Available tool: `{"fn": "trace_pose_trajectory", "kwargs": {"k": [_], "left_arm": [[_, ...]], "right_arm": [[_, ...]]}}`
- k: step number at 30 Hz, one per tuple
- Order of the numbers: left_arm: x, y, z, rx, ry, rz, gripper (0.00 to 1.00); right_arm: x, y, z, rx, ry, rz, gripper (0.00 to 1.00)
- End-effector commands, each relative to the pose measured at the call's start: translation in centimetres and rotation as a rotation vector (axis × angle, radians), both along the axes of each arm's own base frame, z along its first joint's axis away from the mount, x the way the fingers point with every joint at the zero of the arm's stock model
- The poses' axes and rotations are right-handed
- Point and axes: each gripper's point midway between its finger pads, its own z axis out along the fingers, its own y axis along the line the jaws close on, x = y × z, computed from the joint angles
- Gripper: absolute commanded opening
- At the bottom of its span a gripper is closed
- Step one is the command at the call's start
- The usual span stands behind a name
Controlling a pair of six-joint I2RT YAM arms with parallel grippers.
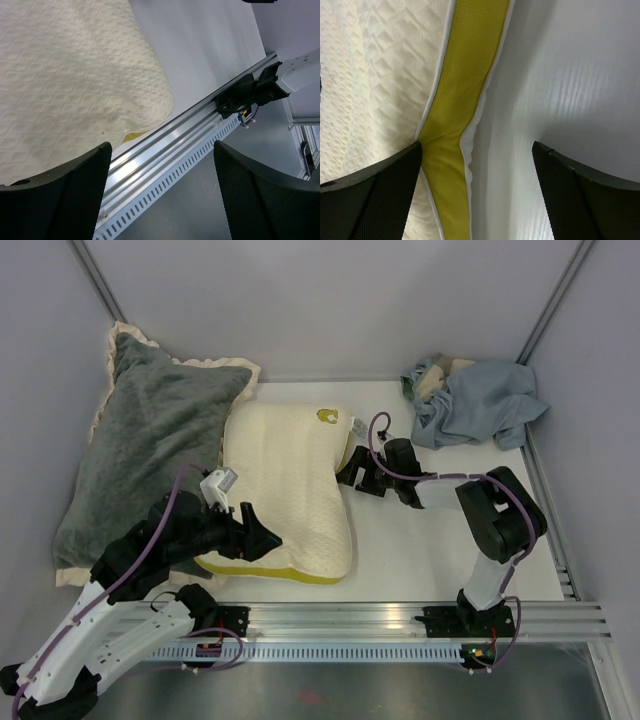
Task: Remove the pillowcase from the pillow
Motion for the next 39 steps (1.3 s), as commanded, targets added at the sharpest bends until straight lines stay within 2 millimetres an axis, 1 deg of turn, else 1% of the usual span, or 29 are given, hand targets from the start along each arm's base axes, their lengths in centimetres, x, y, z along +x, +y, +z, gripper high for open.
{"fn": "trace_pose_trajectory", "kwargs": {"k": [1, 2, 4, 5, 6, 8, 11, 12, 13, 14, 15, 18, 21, 22, 24, 25, 26, 28, 29, 30, 31, 32, 33, 34, 35, 36, 37, 38, 39], "left_arm": [[0.1, 0.3, -0.4, 0.007, 0.021, 0.030, 0.88], [0.1, 0.3, -0.4, 0.007, 0.021, 0.030, 0.87], [0.1, 0.3, -0.5, 0.007, 0.023, 0.030, 0.87], [0.1, 0.3, -0.7, 0.010, 0.026, 0.033, 0.88], [0.2, 0.3, -0.7, 0.010, 0.025, 0.034, 0.88], [0.3, 0.3, -0.8, 0.012, 0.026, 0.041, 0.87], [0.3, 0.3, -0.9, 0.009, 0.029, 0.044, 0.88], [0.2, 0.2, -0.9, 0.007, 0.034, 0.043, 0.87], [0.2, 0.2, -0.9, 0.006, 0.035, 0.040, 0.88], [0.2, 0.2, -0.9, 0.004, 0.035, 0.041, 0.88], [0.2, 0.2, -0.9, 0.003, 0.036, 0.042, 0.87], [0.0, 0.2, -0.8, -0.001, 0.036, 0.040, 0.88], [0.0, 0.2, -0.9, 0.005, 0.041, 0.038, 0.87], [0.2, 0.1, -1.2, 0.016, 0.049, 0.036, 0.88], [0.3, 0.2, -1.5, 0.034, 0.051, 0.039, 0.88], [0.4, 0.2, -1.7, 0.041, 0.056, 0.039, 0.88], [0.5, 0.1, -1.9, 0.045, 0.061, 0.039, 0.88], [0.6, -0.3, -2.0, 0.031, 0.060, 0.027, 0.88], [0.5, -0.6, -2.5, 0.030, 0.077, 0.015, 0.88], [0.7, -0.9, -2.6, 0.023, 0.071, 0.010, 0.87], [0.7, -1.1, -2.9, 0.028, 0.080, 0.004, 0.88], [0.8, -1.3, -3.6, 0.043, 0.101, -0.001, 0.87], [0.9, -1.4, -3.8, 0.053, 0.108, -0.006, 0.87], [1.0, -1.5, -4.0, 0.060, 0.113, -0.009, 0.87], [1.1, -1.6, -4.1, 0.064, 0.115, -0.011, 0.87], [1.2, -1.6, -4.3, 0.073, 0.119, -0.010, 0.87], [1.4, -1.8, -4.1, 0.067, 0.111, -0.010, 0.87], [1.5, -1.8, -4.1, 0.062, 0.108, -0.009, 0.87], [1.5, -1.9, -3.9, 0.055, 0.100, -0.011, 0.87]], "right_arm": [[0.0, 0.5, 4.4, 0.032, -0.116, -0.013, 0.98], [-0.4, 0.2, 4.2, 0.007, -0.097, -0.010, 0.98], [0.3, -0.9, 4.9, -0.060, -0.122, -0.046, 0.98], [-0.1, -1.6, 4.2, -0.109, -0.087, -0.057, 0.98], [0.1, -2.2, 4.7, -0.134, -0.111, -0.077, 0.98], [0.0, -2.6, 4.9, -0.150, -0.131, -0.079, 0.98], [-0.7, -1.2, 5.1, -0.104, -0.131, -0.003, 0.98], [-0.6, -0.7, 4.5, -0.100, -0.117, 0.015, 0.98], [-1.1, 0.1, 4.5, -0.077, -0.105, 0.051, 0.98], [-1.0, 0.7, 4.7, -0.054, -0.116, 0.067, 0.98], [-1.2, 1.5, 4.1, -0.048, -0.101, 0.088, 0.98], [-1.4, 3.4, 3.6, -0.013, -0.072, 0.138, 0.98], [-1.9, 5.5, 3.5, 0.004, -0.073, 0.177, 0.96], [-2.7, 6.5, 3.4, 0.005, -0.071, 0.204, 0.95], [-2.8, 7.3, 2.9, -0.015, -0.069, 0.198, 0.86], [-3.1, 7.8, 2.7, -0.023, -0.062, 0.197, 0.79], [-3.0, 7.8, 2.3, -0.040, -0.056, 0.189, 0.62], [-2.2, 7.4, 1.6, -0.096, -0.072, 0.148, 0.31], [-2.3, 6.8, 0.9, -0.141, -0.050, 0.135, 0.01], [-1.8, 6.2, 0.9, -0.172, -0.059, 0.108, 0.00], [-1.2, 5.2, 0.5, -0.224, -0.072, 0.060, 0.00], [-1.2, 3.8, -0.2, -0.296, -0.064, 0.032, 0.00], [-0.9, 2.8, 0.4, -0.338, -0.078, 0.000, 0.00], [0.4, 0.5, 0.6, -0.434, -0.121, -0.106, 0.00], [-0.1, -1.5, 0.2, -0.532, -0.107, -0.125, 0.00], [0.2, -2.8, 1.7, -0.574, -0.139, -0.169, 0.00], [1.0, -5.9, 2.4, -0.690, -0.170, -0.282, 0.00], [0.4, -7.7, 3.2, -0.760, -0.164, -0.311, 0.00], [0.6, -9.4, 3.9, -0.806, -0.169, -0.357, 0.00]]}}
